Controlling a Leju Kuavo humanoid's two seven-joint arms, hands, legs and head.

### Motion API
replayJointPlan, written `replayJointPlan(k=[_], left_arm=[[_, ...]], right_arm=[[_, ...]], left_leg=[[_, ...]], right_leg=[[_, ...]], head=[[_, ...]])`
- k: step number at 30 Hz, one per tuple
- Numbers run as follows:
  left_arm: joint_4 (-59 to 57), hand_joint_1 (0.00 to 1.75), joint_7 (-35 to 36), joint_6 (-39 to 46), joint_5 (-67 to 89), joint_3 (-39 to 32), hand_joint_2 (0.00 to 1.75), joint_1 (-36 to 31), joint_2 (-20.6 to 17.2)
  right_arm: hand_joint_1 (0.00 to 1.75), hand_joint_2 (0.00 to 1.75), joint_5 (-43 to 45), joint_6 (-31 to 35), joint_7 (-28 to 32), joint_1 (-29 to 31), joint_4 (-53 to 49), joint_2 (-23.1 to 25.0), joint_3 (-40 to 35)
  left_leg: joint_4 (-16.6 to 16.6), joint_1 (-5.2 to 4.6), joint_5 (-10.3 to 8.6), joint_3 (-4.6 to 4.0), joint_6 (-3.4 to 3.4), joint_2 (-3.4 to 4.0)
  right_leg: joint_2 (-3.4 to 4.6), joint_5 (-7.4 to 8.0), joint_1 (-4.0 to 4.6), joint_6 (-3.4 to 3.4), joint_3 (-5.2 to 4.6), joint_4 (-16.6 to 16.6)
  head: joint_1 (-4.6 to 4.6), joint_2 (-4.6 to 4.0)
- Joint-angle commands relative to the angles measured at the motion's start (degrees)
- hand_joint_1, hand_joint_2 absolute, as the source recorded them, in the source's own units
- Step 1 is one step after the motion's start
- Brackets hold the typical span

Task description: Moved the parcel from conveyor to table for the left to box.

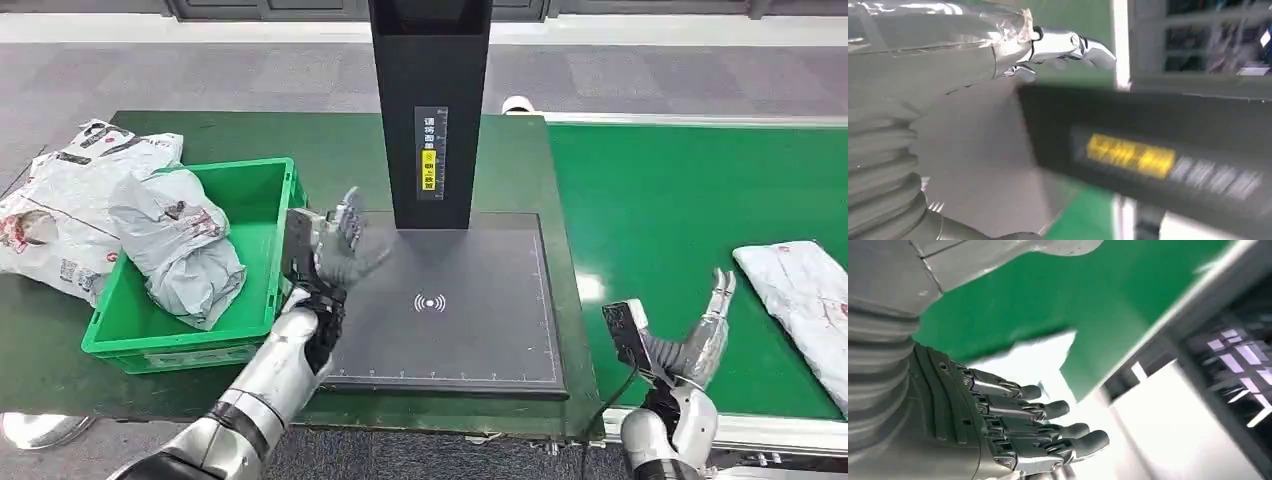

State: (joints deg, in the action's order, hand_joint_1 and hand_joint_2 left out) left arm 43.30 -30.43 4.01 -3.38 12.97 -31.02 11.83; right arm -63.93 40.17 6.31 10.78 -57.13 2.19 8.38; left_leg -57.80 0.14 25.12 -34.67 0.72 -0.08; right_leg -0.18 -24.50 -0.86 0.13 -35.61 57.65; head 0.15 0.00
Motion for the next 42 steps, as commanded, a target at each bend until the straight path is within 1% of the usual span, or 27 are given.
replayJointPlan(k=[1, 3, 4, 6, 7, 10, 16, 18, 19, 20, 21, 22, 23, 24, 25, 27, 28, 29, 30, 31, 32, 33, 34, 35, 36, 37, 42], left_arm=[[-6.0, 0.0, -1.0, 4.9, 2.6, 9.0, 1.75, 0.4, 2.5], [-6.0, 0.0, -1.0, 4.9, 2.6, 9.0, 1.75, 0.4, 2.5], [-6.0, 0.0, -1.0, 4.9, 2.6, 9.0, 1.75, 0.4, 2.5], [-6.0, 0.0, -1.0, 4.9, 2.6, 9.0, 1.75, 0.4, 2.5], [-6.0, 0.0, -1.0, 4.9, 2.6, 9.0, 1.75, 0.4, 2.5], [-6.0, 0.0, -1.0, 4.9, 2.6, 9.0, 1.75, 0.4, 2.5], [-6.0, 0.0, -1.0, 4.9, 2.6, 9.0, 1.75, 0.4, 2.5], [-5.8, 0.0, -0.9, 5.3, 3.6, 9.7, 1.75, 0.3, 2.1], [-6.3, 0.0, -0.9, 5.0, 3.4, 9.6, 1.75, 0.6, 2.7], [-6.7, 0.0, -1.0, 4.8, 3.2, 9.6, 1.75, 0.7, 3.2], [-7.5, 0.0, -1.1, 4.5, 2.8, 9.6, 1.75, 0.5, 3.6], [-8.5, 0.0, -1.3, 4.3, 2.7, 9.7, 1.75, 0.1, 3.8], [-9.3, 0.0, -1.8, 4.2, 2.5, 9.8, 1.75, -0.3, 4.0], [-9.6, 0.0, -2.0, 3.8, 2.1, 9.7, 1.75, -0.5, 4.2], [-9.9, 0.0, -2.1, 3.4, 2.0, 9.8, 1.75, -0.8, 4.3], [-10.4, 0.0, -2.4, 3.1, 2.0, 10.1, 1.75, -1.2, 4.2], [-10.7, 0.0, -2.5, 3.1, 1.8, 10.0, 1.75, -1.5, 4.1], [-10.7, 0.0, -2.5, 3.0, 1.6, 9.8, 1.75, -1.6, 4.0], [-10.8, 0.0, -2.5, 4.2, -0.5, 7.9, 1.75, -1.6, 3.9], [-11.2, 0.0, -2.4, 3.7, -1.0, 7.4, 1.75, -2.1, 3.4], [-11.5, 0.0, -2.4, 3.6, -1.1, 7.1, 1.75, -2.2, 3.1], [-11.8, 0.0, -2.5, 3.5, -1.3, 6.9, 1.75, -2.3, 3.1], [-12.1, 0.0, -3.2, 4.8, -1.7, 5.9, 1.75, -2.3, 3.1], [-12.0, 0.0, -3.4, 5.0, -2.0, 5.6, 1.75, -2.1, 3.0], [-11.8, 0.0, -3.7, 5.2, -2.0, 5.3, 1.75, -1.8, 2.8], [-11.7, 0.0, -3.8, 5.1, -2.1, 5.1, 1.75, -1.7, 2.7], [-11.2, 0.0, -3.8, 5.5, -1.9, 5.0, 1.75, -1.5, 3.0]], right_arm=[[0.0, 1.75, -6.8, -0.2, -1.5, 2.9, 9.2, -1.6, 13.4], [0.0, 1.75, -6.8, -0.2, -1.5, 2.9, 9.2, -1.6, 13.4], [0.0, 1.75, -6.8, -0.2, -1.5, 2.9, 9.2, -1.6, 13.4], [0.0, 1.75, -6.8, -0.2, -1.5, 2.9, 9.2, -1.6, 13.4], [0.0, 1.75, -6.8, -0.2, -1.5, 2.9, 9.2, -1.6, 13.4], [0.0, 1.75, -6.8, -0.2, -1.5, 2.9, 9.2, -1.6, 13.4], [0.0, 1.75, -6.8, -0.2, -1.5, 2.9, 9.2, -1.6, 13.4], [0.0, 1.75, -14.0, -0.2, -7.9, 3.4, 10.9, -1.9, 14.2], [0.0, 1.75, -18.6, -0.2, -13.2, 4.1, 14.1, -3.9, 14.3], [0.0, 1.75, -19.6, -0.2, -15.2, 4.7, 16.3, -5.2, 14.7], [0.0, 1.75, -21.7, -0.2, -18.2, 5.9, 20.8, -7.2, 14.4], [0.0, 1.75, -21.7, -0.2, -20.8, 7.7, 26.7, -9.0, 15.1], [0.0, 1.75, -22.5, -0.3, -22.3, 9.1, 30.3, -10.4, 15.1], [0.0, 1.75, -23.2, -1.1, -23.9, 10.1, 33.2, -11.3, 14.9], [0.0, 1.75, -24.0, -3.8, -26.9, 11.0, 35.5, -12.0, 14.8], [0.0, 1.75, -24.6, -6.6, -29.9, 11.9, 37.5, -12.7, 15.0], [0.0, 1.75, -24.0, -7.6, -30.2, 12.3, 38.0, -12.7, 15.5], [0.0, 1.75, -24.3, -8.3, -30.8, 12.4, 38.4, -12.9, 15.4], [0.0, 1.75, -25.9, -14.4, -33.7, 15.2, 41.2, -13.8, 14.5], [0.0, 1.75, -26.1, -16.7, -35.1, 17.0, 41.6, -14.4, 13.5], [0.0, 1.75, -26.1, -17.9, -35.5, 18.1, 42.1, -14.5, 13.3], [0.0, 1.75, -26.1, -18.5, -35.8, 18.8, 42.2, -14.5, 12.7], [0.0, 1.75, -26.1, -15.9, -35.2, 19.2, 42.0, -14.4, 9.2], [0.0, 1.75, -25.8, -15.2, -34.2, 19.5, 41.9, -13.7, 9.1], [0.0, 1.75, -26.1, -16.0, -34.7, 19.9, 42.2, -13.0, 8.7], [0.0, 1.75, -26.1, -15.6, -36.4, 19.6, 42.0, -13.0, 6.0], [0.0, 1.75, -25.4, -15.9, -37.2, 18.9, 42.3, -13.4, 6.2]], left_leg=[[0.1, 0.03, 0.06, 0.25, -0.03, -0.12], [0.1, 0.0, 0.09, 0.19, -0.08, -0.07], [0.2, 0.03, 0.1, 0.3, -0.08, -0.06], [0.1, 0.03, 0.1, 0.15, -0.08, 0.0], [0.1, 0.04, 0.11, 0.28, -0.08, 0.03], [0.0, 0.0, 0.09, 0.12, -0.1, 0.01], [0.1, 0.03, 0.11, 0.16, -0.1, 0.06], [0.1, 0.03, 0.12, 0.22, -0.1, 0.07], [0.1, 0.04, 0.11, 0.15, -0.1, 0.09], [0.1, 0.04, 0.13, 0.24, -0.1, 0.1], [0.2, 0.04, 0.12, 0.37, -0.12, 0.02], [0.1, 0.01, 0.09, 0.19, -0.13, -0.05], [0.1, 0.04, 0.1, 0.29, -0.14, -0.07], [0.1, -0.01, 0.08, 0.18, -0.16, -0.09], [0.1, 0.02, 0.1, 0.22, -0.16, -0.07], [0.0, 0.02, 0.16, 0.2, -0.23, -0.03], [0.1, -0.03, 0.17, 0.33, -0.24, -0.01], [0.0, -0.05, 0.18, 0.21, -0.22, 0.05], [0.1, -0.07, 0.19, 0.27, -0.23, 0.03], [0.1, -0.05, 0.2, 0.34, -0.22, 0.07], [0.0, -0.16, 0.17, 0.11, -0.22, 0.16], [0.0, -0.14, 0.21, 0.16, -0.22, 0.31], [0.0, -0.14, 0.21, 0.26, -0.2, 0.37], [0.0, -0.18, 0.19, 0.16, -0.22, 0.39], [0.0, -0.14, 0.2, 0.24, -0.2, 0.41], [0.0, -0.12, 0.18, 0.14, -0.21, 0.37], [0.1, -0.1, 0.18, 0.25, -0.19, 0.25]], right_leg=[[-0.11, -0.08, 0.03, 0.01, 0.32, -0.2], [-0.06, -0.1, 0.0, 0.06, 0.24, -0.1], [-0.05, -0.1, 0.03, 0.04, 0.36, -0.2], [-0.01, -0.08, 0.03, 0.05, 0.19, -0.1], [0.02, -0.09, 0.04, 0.04, 0.31, -0.2], [0.02, -0.12, 0.01, 0.12, 0.13, -0.1], [0.05, -0.11, 0.03, 0.12, 0.18, -0.1], [0.04, -0.13, 0.02, 0.12, 0.25, -0.1], [0.07, -0.11, 0.03, 0.12, 0.17, -0.1], [0.08, -0.12, 0.03, 0.11, 0.26, -0.1], [0.0, -0.13, 0.03, 0.13, 0.43, -0.2], [-0.07, -0.12, -0.01, 0.15, 0.26, -0.1], [-0.09, -0.12, 0.03, 0.14, 0.38, -0.2], [-0.11, -0.13, -0.04, 0.16, 0.24, -0.1], [-0.1, -0.12, -0.01, 0.16, 0.31, -0.2], [-0.12, -0.13, -0.02, 0.24, 0.34, -0.2], [-0.1, -0.14, -0.06, 0.25, 0.46, -0.2], [-0.03, -0.14, -0.08, 0.23, 0.3, -0.1], [-0.03, -0.15, -0.09, 0.23, 0.35, -0.2], [0.03, -0.13, -0.07, 0.22, 0.41, -0.2], [0.11, -0.1, -0.18, 0.24, 0.11, 0.0], [0.27, -0.08, -0.16, 0.23, 0.13, 0.0], [0.33, -0.07, -0.15, 0.2, 0.2, -0.1], [0.32, -0.05, -0.2, 0.24, 0.08, 0.0], [0.35, -0.05, -0.16, 0.21, 0.17, -0.1], [0.31, -0.04, -0.13, 0.23, 0.11, -0.1], [0.22, -0.09, -0.08, 0.22, 0.23, -0.1]], head=[[0.0, 0.0], [0.0, 0.0], [0.0, 0.0], [0.0, 0.0], [0.0, 0.0], [0.0, 0.0], [0.0, 0.0], [0.0, 0.0], [0.02, 0.0], [0.02, 0.0], [0.02, 0.0], [0.0, 0.0], [0.02, 0.0], [0.0, 0.0], [0.0, 0.0], [0.02, 0.0], [0.02, 0.0], [0.02, 0.0], [0.0, 0.0], [0.02, 0.0], [0.02, 0.0], [0.02, 0.0], [0.0, 0.0], [0.02, 0.0], [0.02, 0.0], [0.02, 0.0], [0.0, 0.0]])
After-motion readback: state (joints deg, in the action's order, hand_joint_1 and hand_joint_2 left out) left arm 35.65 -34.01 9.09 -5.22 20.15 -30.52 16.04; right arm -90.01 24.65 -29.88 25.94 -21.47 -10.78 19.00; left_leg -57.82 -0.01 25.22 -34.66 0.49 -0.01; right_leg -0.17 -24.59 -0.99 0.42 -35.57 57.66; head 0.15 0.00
